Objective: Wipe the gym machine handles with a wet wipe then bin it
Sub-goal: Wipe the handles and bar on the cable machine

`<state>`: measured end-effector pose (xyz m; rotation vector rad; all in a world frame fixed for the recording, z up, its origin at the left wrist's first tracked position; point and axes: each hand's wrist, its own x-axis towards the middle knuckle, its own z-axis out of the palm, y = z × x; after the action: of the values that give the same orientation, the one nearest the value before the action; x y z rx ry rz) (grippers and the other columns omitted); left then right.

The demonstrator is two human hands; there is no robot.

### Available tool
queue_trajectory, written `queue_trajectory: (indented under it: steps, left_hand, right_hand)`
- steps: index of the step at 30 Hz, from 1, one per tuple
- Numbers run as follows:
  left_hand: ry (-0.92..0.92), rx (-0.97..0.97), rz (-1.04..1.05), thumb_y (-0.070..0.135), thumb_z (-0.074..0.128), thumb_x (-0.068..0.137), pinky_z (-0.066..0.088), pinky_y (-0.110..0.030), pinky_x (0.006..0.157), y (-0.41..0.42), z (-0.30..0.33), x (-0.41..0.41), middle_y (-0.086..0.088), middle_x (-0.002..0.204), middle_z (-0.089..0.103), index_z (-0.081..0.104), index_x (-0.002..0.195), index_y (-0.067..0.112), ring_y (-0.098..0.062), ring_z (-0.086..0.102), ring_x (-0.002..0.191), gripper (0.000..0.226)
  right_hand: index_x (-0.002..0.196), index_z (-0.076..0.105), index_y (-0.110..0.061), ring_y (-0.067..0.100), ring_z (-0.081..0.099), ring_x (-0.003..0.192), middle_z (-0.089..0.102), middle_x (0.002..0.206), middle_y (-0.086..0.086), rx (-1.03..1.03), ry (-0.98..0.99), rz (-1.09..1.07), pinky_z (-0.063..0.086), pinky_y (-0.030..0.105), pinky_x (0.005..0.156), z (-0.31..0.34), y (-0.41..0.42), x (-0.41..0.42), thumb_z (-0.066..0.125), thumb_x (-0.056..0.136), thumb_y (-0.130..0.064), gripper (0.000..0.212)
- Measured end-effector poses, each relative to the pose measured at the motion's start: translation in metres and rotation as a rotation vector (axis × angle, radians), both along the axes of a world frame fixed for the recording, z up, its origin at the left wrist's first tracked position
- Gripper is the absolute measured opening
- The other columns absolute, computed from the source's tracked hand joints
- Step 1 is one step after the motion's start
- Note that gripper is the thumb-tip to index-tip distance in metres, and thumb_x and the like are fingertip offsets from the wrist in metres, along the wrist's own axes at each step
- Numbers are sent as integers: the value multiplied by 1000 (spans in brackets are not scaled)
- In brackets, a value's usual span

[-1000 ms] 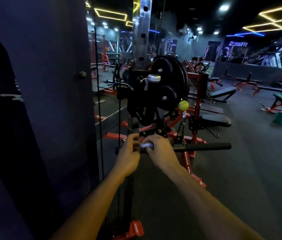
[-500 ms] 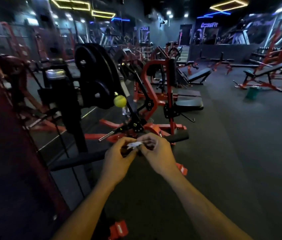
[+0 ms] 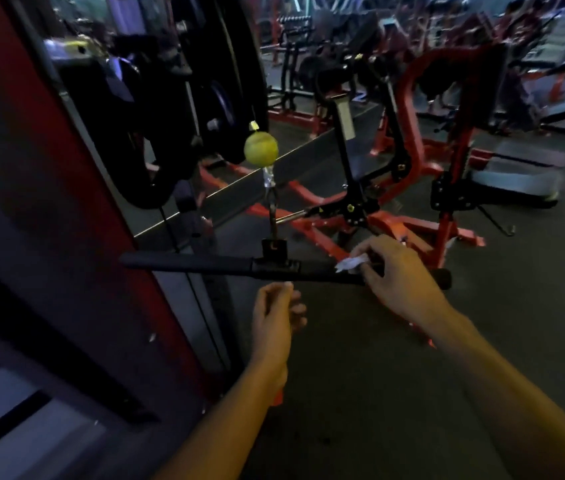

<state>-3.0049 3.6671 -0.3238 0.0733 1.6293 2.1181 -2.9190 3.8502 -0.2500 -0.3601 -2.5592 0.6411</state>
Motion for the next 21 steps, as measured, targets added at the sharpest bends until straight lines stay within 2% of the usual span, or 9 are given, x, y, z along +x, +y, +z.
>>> queue_trajectory:
  steps: [3, 6, 8, 10, 11, 14, 16, 18, 21]
  left_hand:
    - [-4, 11, -8, 36, 61, 101, 60, -44, 92, 13, -1, -7, -10, 119, 71, 61, 123, 21, -17, 71, 97, 26]
    - [-43, 44, 38, 43, 60, 100, 60, -39, 90, 23, -5, -8, -2, 125, 70, 52, 139, 35, -18, 71, 107, 41]
    - [-72, 39, 99, 55, 61, 95, 56, -41, 98, 23, -15, -10, 1, 130, 68, 48, 146, 39, -20, 68, 115, 55]
    - [-75, 27, 114, 70, 64, 85, 47, -49, 110, 18, -22, -12, 4, 135, 66, 49, 144, 46, -19, 63, 125, 65]
    - [-80, 44, 132, 70, 65, 84, 45, -50, 111, 14, -25, -14, 4, 133, 68, 53, 139, 46, -19, 63, 125, 61]
    - [-115, 137, 183, 46, 61, 95, 53, -46, 101, 2, -22, -21, -5, 114, 77, 59, 126, 36, -24, 71, 111, 33]
    - [-99, 124, 223, 37, 58, 99, 59, -42, 89, -8, -20, -23, -13, 110, 77, 62, 130, 17, -28, 74, 104, 38]
    - [-32, 78, 289, 37, 61, 96, 61, -37, 79, -14, -19, -22, -17, 104, 76, 64, 125, 5, -30, 74, 96, 44]
    - [54, 23, 439, 38, 64, 95, 59, -37, 73, -13, -18, -15, -17, 90, 73, 67, 107, 5, -29, 71, 82, 35]
  right_hand:
    - [100, 64, -26, -1, 54, 94, 57, 102, -15, -20, -24, -3, 42, 12, 81, -19, 0, -15, 67, 90, -11, 19]
    - [101, 64, -27, -3, 55, 95, 57, 101, -17, -84, -78, 57, 42, 8, 80, -31, -8, -16, 67, 92, -14, 16]
    - [101, 64, -31, -4, 56, 97, 59, 102, -18, -128, -122, 101, 43, 8, 80, -40, -15, -15, 67, 93, -18, 16]
    - [101, 64, -33, -3, 57, 97, 59, 103, -19, -151, -129, 161, 45, 10, 80, -47, -24, -14, 68, 93, -19, 17]
    - [101, 64, -32, -3, 58, 97, 59, 103, -20, -158, -117, 204, 46, 12, 79, -50, -30, -16, 68, 93, -18, 17]
    - [102, 66, -27, -4, 58, 96, 58, 101, -19, -206, -45, 294, 45, 8, 78, -58, -47, -21, 67, 93, -13, 17]
    - [103, 66, -23, -6, 57, 98, 58, 102, -16, -249, 26, 324, 42, 5, 82, -64, -59, -21, 66, 92, -8, 19]
    - [106, 65, -18, -2, 57, 101, 56, 105, -11, -288, 97, 379, 42, 7, 85, -73, -72, -20, 62, 94, -2, 20]
    - [110, 62, -15, 3, 57, 103, 52, 111, -8, -385, 162, 484, 43, 12, 87, -85, -80, -19, 53, 98, -5, 18]
